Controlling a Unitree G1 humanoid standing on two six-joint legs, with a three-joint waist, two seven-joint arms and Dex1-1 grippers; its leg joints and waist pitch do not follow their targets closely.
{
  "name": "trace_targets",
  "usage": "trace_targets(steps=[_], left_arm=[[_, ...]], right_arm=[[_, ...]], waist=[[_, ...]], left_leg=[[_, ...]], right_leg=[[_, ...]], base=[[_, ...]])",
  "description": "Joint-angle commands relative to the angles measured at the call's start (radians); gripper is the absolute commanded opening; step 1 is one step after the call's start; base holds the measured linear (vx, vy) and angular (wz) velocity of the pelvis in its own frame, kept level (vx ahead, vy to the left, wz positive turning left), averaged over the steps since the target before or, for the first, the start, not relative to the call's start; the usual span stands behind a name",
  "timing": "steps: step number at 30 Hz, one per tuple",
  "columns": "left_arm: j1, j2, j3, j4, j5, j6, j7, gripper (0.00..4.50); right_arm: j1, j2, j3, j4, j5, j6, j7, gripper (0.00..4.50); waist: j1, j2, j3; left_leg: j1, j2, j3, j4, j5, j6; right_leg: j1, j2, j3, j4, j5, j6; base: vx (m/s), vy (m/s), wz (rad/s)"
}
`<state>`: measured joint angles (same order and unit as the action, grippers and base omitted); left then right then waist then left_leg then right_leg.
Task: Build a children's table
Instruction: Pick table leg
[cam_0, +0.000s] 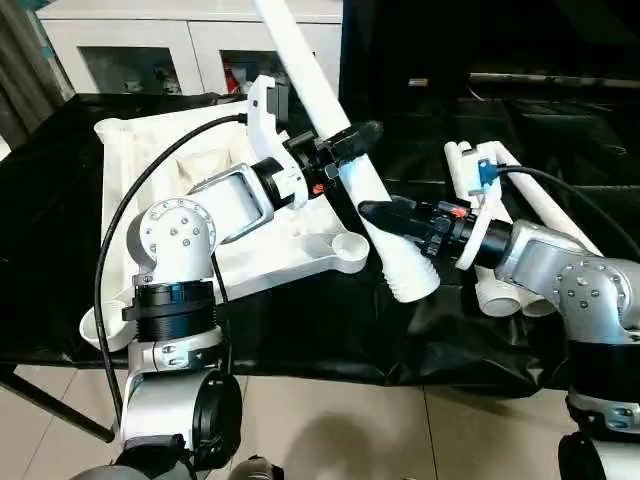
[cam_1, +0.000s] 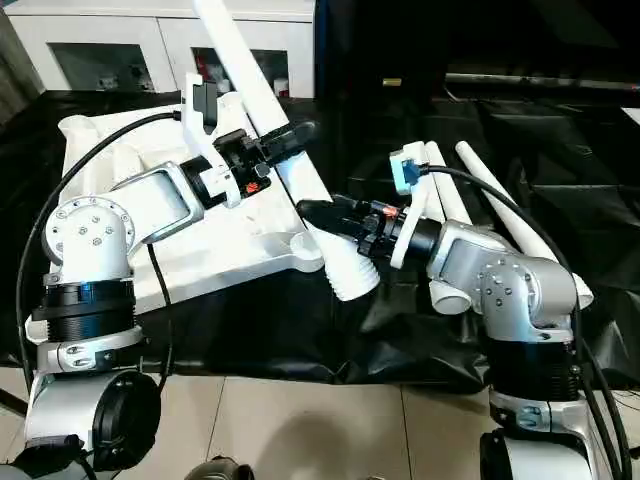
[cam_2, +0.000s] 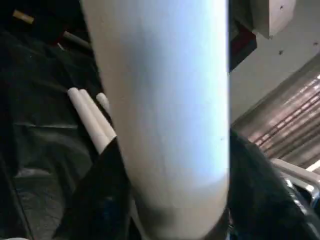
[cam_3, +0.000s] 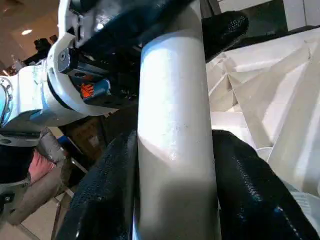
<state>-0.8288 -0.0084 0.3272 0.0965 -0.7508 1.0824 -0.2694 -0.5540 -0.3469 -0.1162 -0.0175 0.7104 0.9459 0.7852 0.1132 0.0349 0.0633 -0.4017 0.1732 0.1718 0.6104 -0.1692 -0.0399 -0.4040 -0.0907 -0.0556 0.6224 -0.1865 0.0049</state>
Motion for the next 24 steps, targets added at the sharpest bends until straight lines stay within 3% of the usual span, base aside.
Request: trace_targets(steps=[1,4,5,9,14,17,19,24], left_arm=[[-0.025,0.004,-0.009,0.007,0.001,-0.010,0.010,2.17],[-0.026,0.008,-0.016,0.011,0.011,-0.018,0.009,2.03],[-0.031,0.008,-0.020,0.014,0.013,-0.022,0.010,1.95],[-0.038,0.014,-0.033,0.013,0.013,-0.027,0.001,1.91],[-0.043,0.070,-0.130,-0.001,0.061,-0.036,-0.067,1.86],[-0.048,0.121,-0.226,-0.022,0.089,-0.046,-0.154,1.85],[-0.057,0.141,-0.260,-0.029,0.095,-0.051,-0.190,1.85],[-0.057,0.141,-0.262,-0.029,0.095,-0.051,-0.192,1.85]], right_arm=[[-0.016,0.000,0.008,-0.001,-0.007,-0.015,0.003,1.84],[-0.019,0.001,0.012,0.002,-0.019,-0.027,-0.001,1.84],[-0.022,0.002,0.018,0.010,-0.037,-0.046,-0.008,2.40],[-0.027,0.002,0.021,0.023,-0.043,-0.057,-0.019,2.61],[-0.034,-0.013,0.026,0.028,-0.035,-0.054,0.003,3.02],[-0.037,-0.061,0.061,0.019,-0.036,-0.037,0.068,3.38],[-0.041,-0.088,0.085,0.020,-0.048,-0.034,0.097,3.42],[-0.041,-0.090,0.086,0.020,-0.048,-0.034,0.099,3.47]], waist=[[0.002,-0.016,-0.082],[0.002,-0.014,-0.082],[0.002,-0.014,-0.082],[0.002,-0.014,-0.082],[0.003,-0.016,-0.083],[0.004,-0.016,-0.082],[0.003,-0.020,-0.082],[0.003,-0.018,-0.082]], left_leg=[[0.018,0.036,-0.011,-0.064,-0.106,0.029],[0.019,0.037,-0.011,-0.064,-0.111,0.028],[0.019,0.036,-0.012,-0.064,-0.113,0.027],[0.019,0.037,-0.012,-0.065,-0.113,0.023],[0.019,0.037,-0.012,-0.065,-0.102,0.028],[0.021,0.038,-0.012,-0.065,-0.108,0.028],[0.020,0.038,-0.010,-0.065,-0.104,0.027],[0.019,0.038,-0.010,-0.062,-0.102,0.026]], right_leg=[[0.055,-0.047,0.033,-0.073,-0.137,-0.205],[0.054,-0.047,0.032,-0.074,-0.139,-0.208],[0.055,-0.047,0.032,-0.074,-0.141,-0.206],[0.054,-0.047,0.032,-0.074,-0.145,-0.204],[0.055,-0.046,0.032,-0.071,-0.132,-0.198],[0.055,-0.047,0.032,-0.071,-0.134,-0.201],[0.055,-0.048,0.033,-0.070,-0.133,-0.204],[0.057,-0.050,0.033,-0.067,-0.126,-0.222]], base=[[0.000,0.000,0.00],[0.000,0.000,0.00],[0.000,0.000,0.00],[0.000,0.000,0.00],[0.000,0.000,0.00],[0.000,0.000,0.00],[0.000,0.000,0.00],[0.000,0.000,0.00]])
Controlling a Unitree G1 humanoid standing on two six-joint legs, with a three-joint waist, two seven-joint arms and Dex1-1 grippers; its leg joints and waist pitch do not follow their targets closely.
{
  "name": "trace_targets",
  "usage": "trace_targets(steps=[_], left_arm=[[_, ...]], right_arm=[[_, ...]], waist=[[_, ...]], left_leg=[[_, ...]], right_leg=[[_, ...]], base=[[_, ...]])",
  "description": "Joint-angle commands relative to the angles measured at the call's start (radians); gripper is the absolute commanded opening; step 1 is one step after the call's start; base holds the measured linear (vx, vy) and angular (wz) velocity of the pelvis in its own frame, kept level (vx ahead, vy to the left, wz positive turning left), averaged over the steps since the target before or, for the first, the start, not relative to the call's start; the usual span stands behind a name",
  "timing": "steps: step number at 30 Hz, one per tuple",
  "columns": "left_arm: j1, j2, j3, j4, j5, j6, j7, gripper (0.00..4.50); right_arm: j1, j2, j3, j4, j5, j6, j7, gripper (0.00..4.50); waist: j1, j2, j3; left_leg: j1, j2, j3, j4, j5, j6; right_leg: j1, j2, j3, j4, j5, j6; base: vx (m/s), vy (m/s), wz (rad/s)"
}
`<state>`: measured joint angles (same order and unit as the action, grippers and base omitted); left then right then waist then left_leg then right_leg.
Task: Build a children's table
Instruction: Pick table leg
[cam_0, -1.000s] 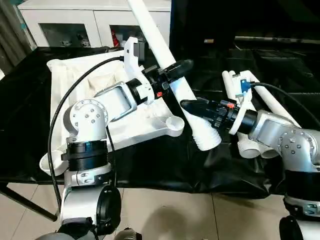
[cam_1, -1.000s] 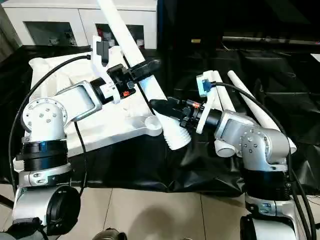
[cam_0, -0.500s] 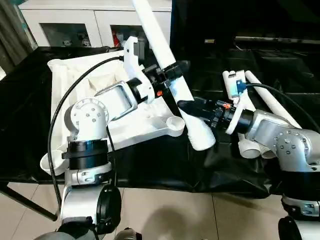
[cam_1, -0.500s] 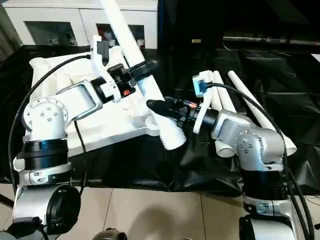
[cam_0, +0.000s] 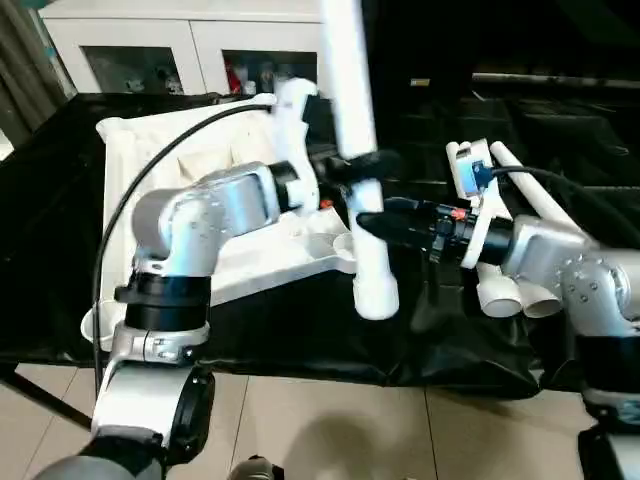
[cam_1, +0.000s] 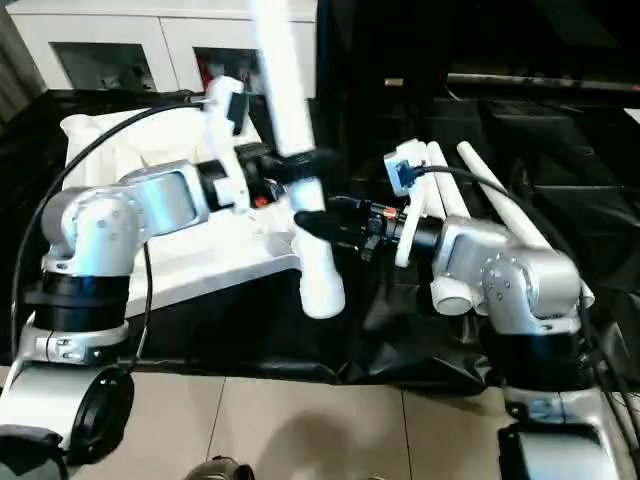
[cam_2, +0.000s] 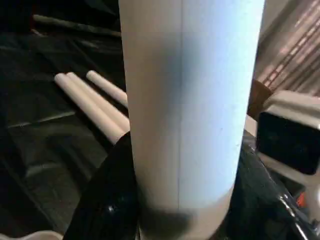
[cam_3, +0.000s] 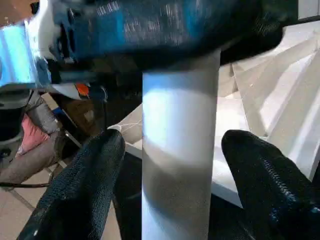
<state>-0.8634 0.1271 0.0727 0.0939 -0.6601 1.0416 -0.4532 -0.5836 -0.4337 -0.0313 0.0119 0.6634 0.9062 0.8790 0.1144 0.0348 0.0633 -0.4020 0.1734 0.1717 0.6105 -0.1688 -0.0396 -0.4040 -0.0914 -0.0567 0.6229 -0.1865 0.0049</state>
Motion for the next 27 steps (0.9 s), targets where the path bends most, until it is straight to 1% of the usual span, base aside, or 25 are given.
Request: trace_targets(steps=[1,4,5,6,7,8,11,12,13,14,16,18,19,22,23,25,27], left_arm=[[-0.022,0.006,-0.007,-0.026,0.004,-0.010,-0.008,1.85],[-0.022,0.006,-0.007,-0.026,0.004,-0.010,-0.008,1.85],[-0.043,0.021,-0.035,-0.032,0.000,-0.015,-0.049,1.85],[-0.054,0.030,-0.053,-0.038,-0.003,-0.018,-0.077,1.85],[-0.060,0.037,-0.066,-0.041,-0.003,-0.023,-0.099,1.85],[-0.061,0.045,-0.080,-0.048,-0.003,-0.025,-0.119,1.85],[-0.055,0.063,-0.110,-0.057,0.007,-0.036,-0.157,1.84],[-0.055,0.064,-0.112,-0.057,0.007,-0.038,-0.160,1.84],[-0.054,0.068,-0.120,-0.056,0.010,-0.043,-0.172,1.84],[-0.055,0.073,-0.129,-0.054,0.015,-0.048,-0.185,1.84],[-0.055,0.076,-0.133,-0.054,0.018,-0.051,-0.192,1.84],[-0.055,0.080,-0.140,-0.055,0.017,-0.053,-0.207,1.84],[-0.054,0.084,-0.149,-0.057,0.018,-0.056,-0.217,1.84],[-0.050,0.094,-0.163,-0.056,0.027,-0.067,-0.232,1.84],[-0.050,0.095,-0.163,-0.054,0.028,-0.068,-0.235,1.84],[-0.050,0.096,-0.163,-0.053,0.028,-0.069,-0.237,1.84],[-0.049,0.098,-0.163,-0.054,0.026,-0.067,-0.243,1.84]], right_arm=[[-0.011,-0.003,0.001,-0.010,-0.001,0.006,0.005,3.47],[-0.011,-0.003,0.001,-0.010,-0.001,0.006,0.005,3.47],[-0.014,-0.041,0.044,-0.007,-0.005,0.024,0.065,3.50],[-0.014,-0.058,0.070,-0.006,-0.008,0.032,0.097,3.52],[-0.014,-0.069,0.088,-0.006,-0.009,0.036,0.116,3.52],[-0.014,-0.076,0.099,-0.006,-0.008,0.042,0.128,3.52],[-0.013,-0.088,0.115,0.000,-0.009,0.050,0.142,3.52],[-0.013,-0.090,0.118,0.000,-0.010,0.050,0.145,3.52],[-0.010,-0.100,0.131,0.004,-0.016,0.047,0.157,3.52],[-0.008,-0.107,0.145,0.008,-0.025,0.043,0.170,3.52],[-0.008,-0.109,0.150,0.010,-0.029,0.041,0.175,3.52],[-0.009,-0.112,0.156,0.012,-0.030,0.039,0.183,3.52],[-0.012,-0.112,0.159,0.015,-0.029,0.038,0.187,3.52],[-0.016,-0.110,0.166,0.020,-0.031,0.036,0.192,3.52],[-0.016,-0.111,0.167,0.021,-0.031,0.035,0.193,3.52],[-0.017,-0.111,0.167,0.021,-0.031,0.034,0.194,3.52],[-0.016,-0.107,0.165,0.023,-0.037,0.031,0.196,3.52]], waist=[[0.001,-0.019,-0.082],[0.000,-0.019,-0.083],[0.000,-0.029,-0.083],[0.005,-0.027,-0.084],[0.005,-0.020,-0.082],[0.005,-0.022,-0.081],[0.005,-0.026,-0.081],[0.005,-0.026,-0.081],[0.005,-0.025,-0.081],[0.005,-0.026,-0.081],[0.004,-0.026,-0.081],[0.004,-0.026,-0.080],[0.004,-0.025,-0.080],[0.003,-0.025,-0.082],[0.003,-0.022,-0.082],[0.003,-0.024,-0.082],[0.003,-0.023,-0.082]], left_leg=[[0.018,0.037,-0.009,-0.062,-0.096,0.029],[0.019,0.036,-0.009,-0.061,-0.095,0.032],[0.019,0.037,-0.008,-0.061,-0.091,0.037],[0.021,0.037,-0.009,-0.061,-0.091,0.041],[0.021,0.039,-0.009,-0.061,-0.094,0.039],[0.021,0.038,-0.009,-0.061,-0.099,0.040],[0.020,0.041,-0.009,-0.061,-0.091,0.041],[0.019,0.039,-0.008,-0.060,-0.088,0.041],[0.019,0.039,-0.008,-0.060,-0.091,0.040],[0.019,0.039,-0.008,-0.060,-0.095,0.038],[0.018,0.039,-0.008,-0.060,-0.099,0.035],[0.019,0.039,-0.008,-0.060,-0.107,0.030],[0.019,0.039,-0.009,-0.060,-0.109,0.029],[0.020,0.039,-0.009,-0.059,-0.101,0.030],[0.019,0.039,-0.010,-0.059,-0.098,0.030],[0.019,0.039,-0.009,-0.058,-0.101,0.031],[0.019,0.039,-0.009,-0.058,-0.105,0.029]], right_leg=[[0.057,-0.048,0.034,-0.067,-0.117,-0.225],[0.058,-0.048,0.034,-0.067,-0.118,-0.227],[0.058,-0.048,0.034,-0.068,-0.114,-0.228],[0.059,-0.048,0.033,-0.067,-0.125,-0.226],[0.056,-0.048,0.035,-0.066,-0.128,-0.226],[0.055,-0.048,0.034,-0.068,-0.133,-0.226],[0.057,-0.051,0.034,-0.064,-0.119,-0.236],[0.058,-0.050,0.034,-0.064,-0.118,-0.238],[0.057,-0.050,0.034,-0.065,-0.125,-0.237],[0.057,-0.050,0.035,-0.065,-0.129,-0.236],[0.058,-0.051,0.035,-0.066,-0.138,-0.232],[0.057,-0.051,0.035,-0.067,-0.153,-0.231],[0.057,-0.051,0.035,-0.066,-0.155,-0.232],[0.056,-0.049,0.035,-0.064,-0.138,-0.233],[0.057,-0.050,0.035,-0.062,-0.128,-0.237],[0.058,-0.050,0.035,-0.063,-0.127,-0.238],[0.058,-0.050,0.034,-0.063,-0.133,-0.238]], base=[[0.000,0.000,0.00],[0.000,0.000,0.00],[0.000,0.000,0.00],[0.000,0.000,0.00],[0.000,0.000,0.00],[0.000,0.000,0.00],[0.000,0.000,0.00],[0.000,0.000,0.00],[0.000,0.000,0.00],[0.000,0.000,0.00],[0.000,0.000,0.00],[0.000,0.000,0.00],[0.000,0.000,0.00],[0.000,0.000,0.00],[0.000,0.000,0.00],[0.000,0.000,0.00],[0.000,0.000,0.00]])
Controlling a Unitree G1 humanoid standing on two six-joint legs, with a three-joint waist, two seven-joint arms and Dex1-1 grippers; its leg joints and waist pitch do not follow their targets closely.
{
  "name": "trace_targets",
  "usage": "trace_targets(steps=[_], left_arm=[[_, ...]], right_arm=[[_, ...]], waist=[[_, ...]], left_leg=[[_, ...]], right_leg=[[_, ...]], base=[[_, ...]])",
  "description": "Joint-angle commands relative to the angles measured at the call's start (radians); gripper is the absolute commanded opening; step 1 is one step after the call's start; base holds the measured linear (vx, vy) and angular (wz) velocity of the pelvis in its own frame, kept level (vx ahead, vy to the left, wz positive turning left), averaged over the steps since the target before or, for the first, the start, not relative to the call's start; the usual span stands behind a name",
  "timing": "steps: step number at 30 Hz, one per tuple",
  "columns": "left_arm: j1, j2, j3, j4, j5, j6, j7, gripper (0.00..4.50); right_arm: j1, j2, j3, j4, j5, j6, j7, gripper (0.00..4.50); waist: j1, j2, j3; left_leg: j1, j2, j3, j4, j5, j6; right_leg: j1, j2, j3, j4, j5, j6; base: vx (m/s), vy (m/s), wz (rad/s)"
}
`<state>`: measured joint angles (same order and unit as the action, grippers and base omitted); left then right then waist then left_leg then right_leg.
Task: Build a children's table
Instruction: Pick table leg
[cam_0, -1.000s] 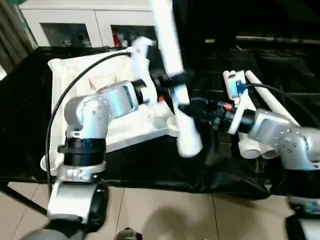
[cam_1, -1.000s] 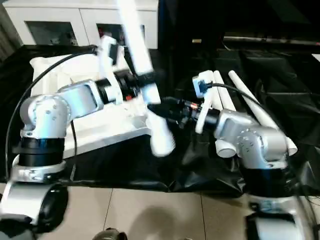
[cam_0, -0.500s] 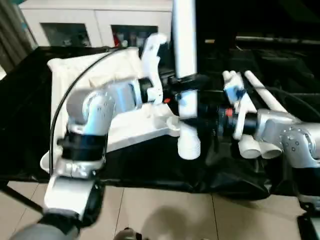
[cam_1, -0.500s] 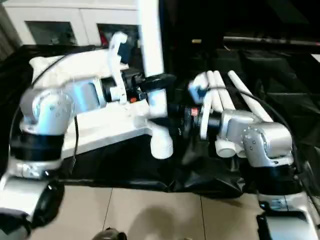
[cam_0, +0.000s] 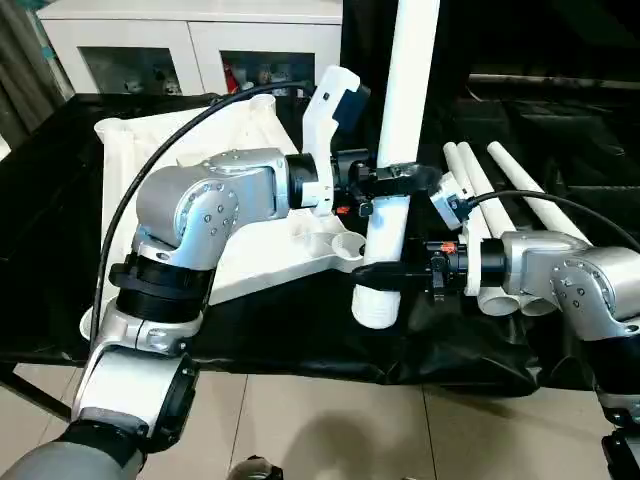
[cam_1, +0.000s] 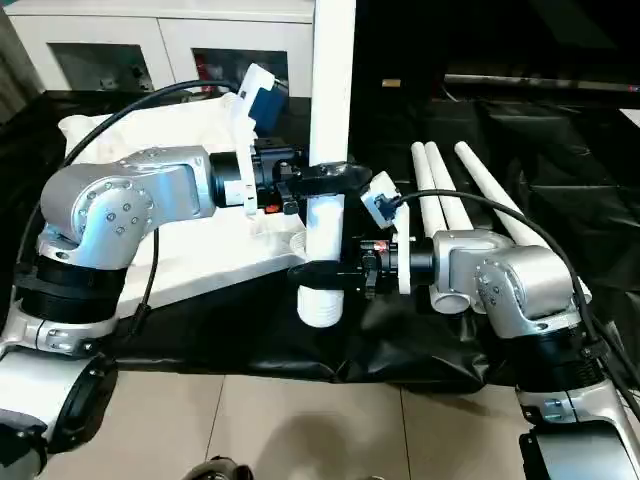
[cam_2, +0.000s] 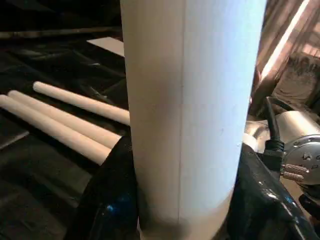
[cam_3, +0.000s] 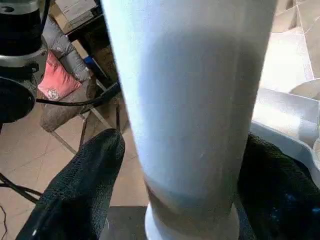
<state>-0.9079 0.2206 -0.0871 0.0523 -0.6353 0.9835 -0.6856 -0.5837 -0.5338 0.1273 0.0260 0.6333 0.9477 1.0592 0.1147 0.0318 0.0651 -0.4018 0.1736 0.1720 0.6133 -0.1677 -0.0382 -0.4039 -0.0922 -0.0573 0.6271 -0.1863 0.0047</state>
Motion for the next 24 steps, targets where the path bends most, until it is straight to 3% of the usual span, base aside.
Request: trace_targets(steps=[1,3,4,13,15,24], left_arm=[[-0.005,0.002,0.002,-0.011,-0.003,-0.007,-0.010,1.84],[-0.006,-0.002,0.008,-0.008,-0.007,-0.004,-0.008,1.84],[-0.007,-0.003,0.010,-0.006,-0.010,-0.004,-0.009,1.84],[-0.011,-0.013,0.019,-0.003,-0.013,-0.004,-0.012,1.84],[-0.011,-0.016,0.021,-0.003,-0.014,-0.002,-0.010,1.84],[-0.018,-0.024,0.038,0.003,-0.020,0.001,-0.004,1.84]], right_arm=[[-0.016,-0.006,0.007,0.011,-0.009,-0.013,0.017,3.52],[-0.016,-0.005,0.008,0.013,-0.011,-0.014,0.017,3.52],[-0.016,-0.005,0.008,0.014,-0.011,-0.016,0.017,3.22],[-0.012,0.007,0.015,0.020,-0.021,-0.025,0.016,2.63],[-0.013,0.008,0.015,0.023,-0.021,-0.027,0.018,2.30],[-0.017,0.016,0.014,0.036,-0.027,-0.036,0.020,1.99]], waist=[[0.003,-0.018,-0.084],[0.003,-0.020,-0.084],[0.003,-0.018,-0.084],[0.004,-0.018,-0.084],[0.004,-0.020,-0.085],[0.005,-0.019,-0.084]], left_leg=[[0.019,0.039,-0.010,-0.062,-0.109,0.026],[0.020,0.039,-0.009,-0.061,-0.111,0.025],[0.019,0.039,-0.010,-0.061,-0.111,0.025],[0.019,0.039,-0.010,-0.060,-0.113,0.025],[0.019,0.039,-0.010,-0.060,-0.108,0.028],[0.019,0.039,-0.010,-0.059,-0.117,0.028]], right_leg=[[0.057,-0.049,0.035,-0.067,-0.133,-0.240],[0.057,-0.049,0.035,-0.067,-0.131,-0.243],[0.058,-0.048,0.035,-0.067,-0.127,-0.245],[0.058,-0.049,0.035,-0.065,-0.123,-0.249],[0.059,-0.049,0.035,-0.065,-0.118,-0.250],[0.058,-0.049,0.034,-0.066,-0.133,-0.246]], base=[[0.000,0.000,0.00],[0.000,0.000,0.00],[0.000,0.000,0.00],[0.000,0.000,0.00],[0.000,0.000,0.00],[0.000,0.000,0.00]])
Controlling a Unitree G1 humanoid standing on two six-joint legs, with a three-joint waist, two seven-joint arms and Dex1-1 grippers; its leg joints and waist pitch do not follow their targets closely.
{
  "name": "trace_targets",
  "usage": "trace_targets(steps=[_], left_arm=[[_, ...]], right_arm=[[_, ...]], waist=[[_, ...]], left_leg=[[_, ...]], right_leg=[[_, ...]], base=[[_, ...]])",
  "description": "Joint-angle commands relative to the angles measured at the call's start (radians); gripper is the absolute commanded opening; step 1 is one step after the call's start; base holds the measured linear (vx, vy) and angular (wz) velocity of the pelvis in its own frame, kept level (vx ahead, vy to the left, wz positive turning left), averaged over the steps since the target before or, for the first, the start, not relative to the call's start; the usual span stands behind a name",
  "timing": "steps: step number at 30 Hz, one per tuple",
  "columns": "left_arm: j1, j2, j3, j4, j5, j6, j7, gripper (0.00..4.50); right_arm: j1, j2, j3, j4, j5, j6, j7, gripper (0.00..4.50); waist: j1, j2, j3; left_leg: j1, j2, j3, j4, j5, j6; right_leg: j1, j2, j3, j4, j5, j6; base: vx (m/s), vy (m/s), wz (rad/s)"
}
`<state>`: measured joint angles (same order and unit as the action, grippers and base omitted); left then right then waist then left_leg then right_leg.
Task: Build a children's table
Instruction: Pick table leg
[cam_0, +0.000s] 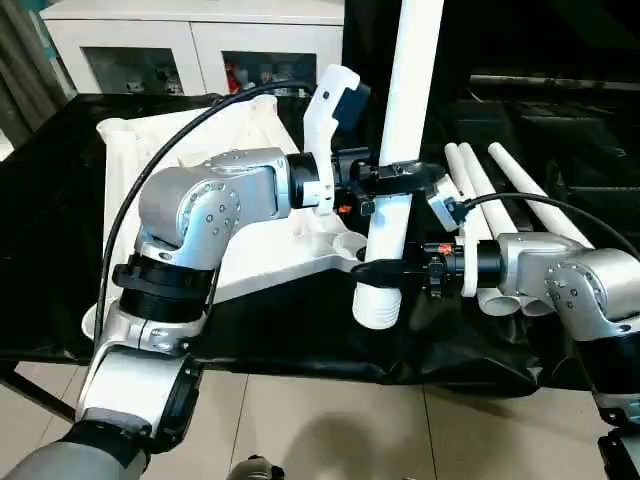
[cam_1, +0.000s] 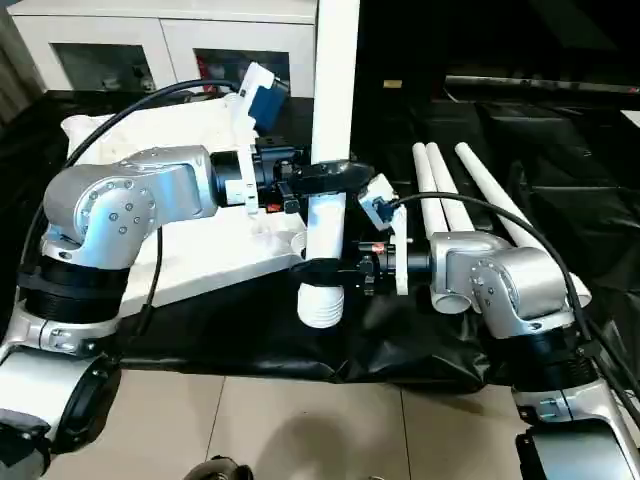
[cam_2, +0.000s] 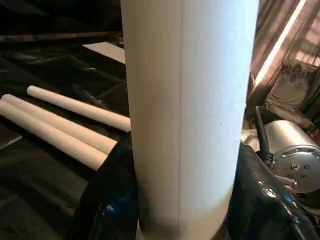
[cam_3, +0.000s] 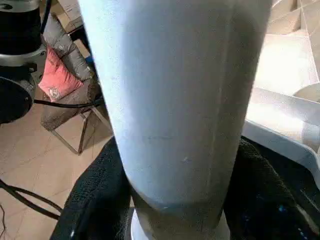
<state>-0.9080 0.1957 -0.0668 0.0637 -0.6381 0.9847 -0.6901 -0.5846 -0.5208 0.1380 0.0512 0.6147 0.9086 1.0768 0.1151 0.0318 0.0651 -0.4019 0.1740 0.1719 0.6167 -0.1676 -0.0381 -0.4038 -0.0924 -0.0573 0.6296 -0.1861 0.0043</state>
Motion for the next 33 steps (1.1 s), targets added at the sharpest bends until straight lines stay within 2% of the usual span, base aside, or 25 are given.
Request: trace_targets(steps=[1,8,9,10,15,16,20,22,25,26,27,29,30,31,32,33], left_arm=[[-0.019,0.001,0.020,-0.009,-0.018,0.001,0.000,1.84],[-0.015,0.001,0.025,-0.018,-0.016,-0.010,-0.006,1.84],[-0.014,0.001,0.024,-0.020,-0.015,-0.010,-0.005,2.40],[-0.014,-0.007,0.039,-0.017,-0.036,0.013,-0.003,2.54],[-0.014,-0.028,0.078,-0.015,-0.062,0.015,0.015,2.74],[-0.009,-0.037,0.089,-0.016,-0.053,-0.030,0.017,2.97],[0.014,-0.097,0.148,-0.016,-0.024,-0.187,0.085,3.00],[0.023,-0.135,0.197,-0.014,-0.043,-0.226,0.125,3.00],[0.036,-0.181,0.272,-0.008,-0.087,-0.252,0.182,3.00],[0.060,-0.197,0.320,-0.010,-0.088,-0.285,0.229,3.00],[0.078,-0.193,0.328,-0.019,-0.075,-0.302,0.241,3.00],[0.093,-0.187,0.330,-0.028,-0.060,-0.315,0.249,3.00],[0.144,-0.126,0.275,-0.069,0.072,-0.358,0.297,3.00],[0.148,-0.121,0.269,-0.073,0.084,-0.362,0.302,3.00],[0.180,-0.074,0.219,-0.084,0.188,-0.401,0.341,3.00],[0.182,-0.072,0.216,-0.084,0.193,-0.403,0.342,3.00]], right_arm=[[-0.016,0.003,0.004,0.012,-0.009,0.001,0.002,1.98],[-0.016,0.006,-0.001,0.022,-0.014,-0.011,-0.004,1.96],[-0.016,0.006,-0.002,0.023,-0.013,-0.012,-0.005,1.96],[-0.015,0.007,-0.004,0.023,-0.013,-0.012,-0.006,1.96],[-0.013,0.011,-0.013,0.025,-0.012,-0.016,-0.013,1.96],[-0.012,0.017,-0.026,0.026,-0.006,-0.017,-0.022,1.95],[-0.008,0.034,-0.067,0.022,0.019,-0.017,-0.047,1.95],[-0.002,0.038,-0.085,0.015,0.028,-0.017,-0.059,1.94],[0.010,0.041,-0.115,0.001,0.045,-0.014,-0.076,1.93],[0.020,0.037,-0.153,-0.017,0.059,-0.012,-0.099,1.93],[0.028,0.032,-0.175,-0.028,0.063,-0.011,-0.115,1.93],[0.036,0.027,-0.193,-0.040,0.065,-0.009,-0.130,1.93],[0.064,0.010,-0.240,-0.087,0.050,-0.007,-0.190,1.93],[0.066,0.009,-0.244,-0.090,0.048,-0.007,-0.194,1.93],[0.078,0.019,-0.267,-0.110,0.024,-0.004,-0.259,1.93],[0.078,0.020,-0.269,-0.111,0.022,-0.004,-0.263,1.93]], waist=[[0.005,-0.018,-0.084],[0.004,-0.017,-0.085],[0.004,-0.016,-0.085],[0.004,-0.016,-0.085],[0.004,-0.017,-0.085],[0.005,-0.017,-0.084],[0.005,-0.016,-0.085],[0.005,-0.021,-0.086],[0.005,-0.020,-0.085],[0.007,-0.020,-0.086],[0.006,-0.025,-0.084],[0.006,-0.022,-0.086],[0.007,-0.021,-0.087],[0.005,-0.020,-0.086],[0.004,-0.017,-0.086],[0.002,-0.016,-0.084]], left_leg=[[0.019,0.038,-0.010,-0.063,-0.117,0.028],[0.020,0.039,-0.011,-0.063,-0.120,0.027],[0.019,0.039,-0.011,-0.063,-0.118,0.027],[0.020,0.038,-0.011,-0.062,-0.117,0.027],[0.019,0.038,-0.010,-0.062,-0.121,0.031],[0.019,0.038,-0.011,-0.062,-0.124,0.031],[0.017,0.039,-0.012,-0.062,-0.128,0.031],[0.016,0.040,-0.012,-0.061,-0.119,0.036],[0.016,0.038,-0.010,-0.060,-0.123,0.040],[0.016,0.038,-0.011,-0.060,-0.122,0.041],[0.016,0.038,-0.010,-0.061,-0.126,0.045],[0.016,0.039,-0.012,-0.061,-0.119,0.048],[0.016,0.039,-0.013,-0.062,-0.113,0.046],[0.017,0.044,-0.017,-0.065,-0.114,0.046],[0.020,0.045,-0.016,-0.066,-0.118,0.038],[0.021,0.045,-0.017,-0.069,-0.128,0.027]], right_leg=[[0.058,-0.049,0.035,-0.069,-0.133,-0.246],[0.058,-0.048,0.034,-0.067,-0.126,-0.249],[0.058,-0.049,0.034,-0.067,-0.120,-0.250],[0.058,-0.048,0.034,-0.067,-0.116,-0.252],[0.058,-0.048,0.034,-0.068,-0.120,-0.257],[0.058,-0.049,0.034,-0.070,-0.128,-0.255],[0.061,-0.051,0.034,-0.071,-0.119,-0.253],[0.063,-0.050,0.034,-0.069,-0.098,-0.255],[0.063,-0.051,0.033,-0.070,-0.108,-0.255],[0.062,-0.050,0.033,-0.071,-0.116,-0.254],[0.062,-0.049,0.033,-0.075,-0.122,-0.248],[0.061,-0.048,0.033,-0.074,-0.133,-0.232],[0.061,-0.048,0.032,-0.072,-0.140,-0.222],[0.058,-0.047,0.033,-0.077,-0.147,-0.206],[0.055,-0.046,0.033,-0.073,-0.155,-0.185],[0.052,-0.044,0.033,-0.078,-0.179,-0.165]], base=[[0.000,0.000,0.00],[0.000,0.000,0.00],[0.000,0.000,0.00],[0.000,0.000,0.00],[0.000,0.000,0.00],[0.000,0.000,0.00],[0.000,0.000,0.00],[0.000,0.000,0.00],[0.000,0.000,0.00],[0.000,0.000,0.00],[0.000,0.000,0.00],[0.000,0.000,0.00],[0.000,0.000,0.00],[0.000,0.000,0.00],[0.000,0.000,0.00],[0.000,0.000,0.00]])
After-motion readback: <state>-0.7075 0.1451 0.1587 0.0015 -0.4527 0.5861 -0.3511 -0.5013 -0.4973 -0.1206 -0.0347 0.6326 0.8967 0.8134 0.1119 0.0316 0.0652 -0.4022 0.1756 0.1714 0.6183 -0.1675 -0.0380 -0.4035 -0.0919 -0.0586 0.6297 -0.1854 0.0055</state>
